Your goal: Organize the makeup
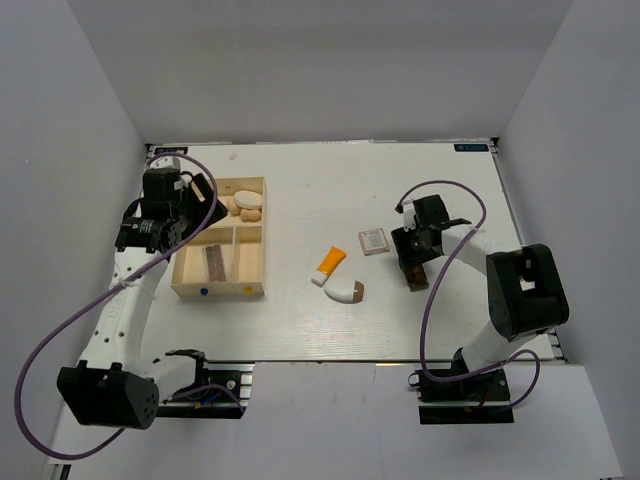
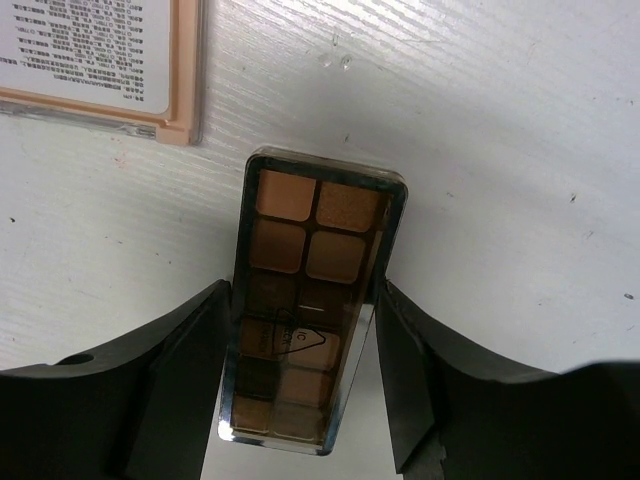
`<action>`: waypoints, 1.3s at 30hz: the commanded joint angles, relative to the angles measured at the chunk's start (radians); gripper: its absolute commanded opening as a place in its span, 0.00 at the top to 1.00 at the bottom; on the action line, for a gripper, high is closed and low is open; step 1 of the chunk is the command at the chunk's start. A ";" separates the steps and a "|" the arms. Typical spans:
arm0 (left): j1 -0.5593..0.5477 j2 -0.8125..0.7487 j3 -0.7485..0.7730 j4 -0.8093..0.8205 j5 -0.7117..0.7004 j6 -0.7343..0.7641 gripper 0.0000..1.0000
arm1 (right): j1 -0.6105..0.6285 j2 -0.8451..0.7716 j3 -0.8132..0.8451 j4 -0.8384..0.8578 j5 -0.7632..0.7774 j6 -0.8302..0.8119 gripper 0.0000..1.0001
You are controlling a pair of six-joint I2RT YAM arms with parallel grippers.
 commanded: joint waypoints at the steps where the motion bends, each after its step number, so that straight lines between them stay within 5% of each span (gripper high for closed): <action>1: -0.001 -0.058 -0.021 0.008 0.009 -0.019 0.14 | 0.013 0.040 -0.015 0.009 0.055 0.003 0.61; 8: -0.001 -0.107 -0.030 0.006 0.017 -0.024 0.14 | 0.016 -0.047 0.076 -0.031 -0.149 -0.153 0.90; 18: -0.001 -0.181 -0.044 0.058 0.099 -0.039 0.14 | 0.053 -0.037 0.380 -0.111 -0.561 -0.199 0.95; 26: -0.001 -0.276 -0.029 0.177 0.159 -0.029 0.18 | 0.271 0.158 0.622 0.186 -0.755 0.067 0.98; 39: -0.001 -0.412 0.039 0.063 0.129 -0.013 0.20 | 0.579 0.691 1.206 0.591 -0.668 0.634 0.98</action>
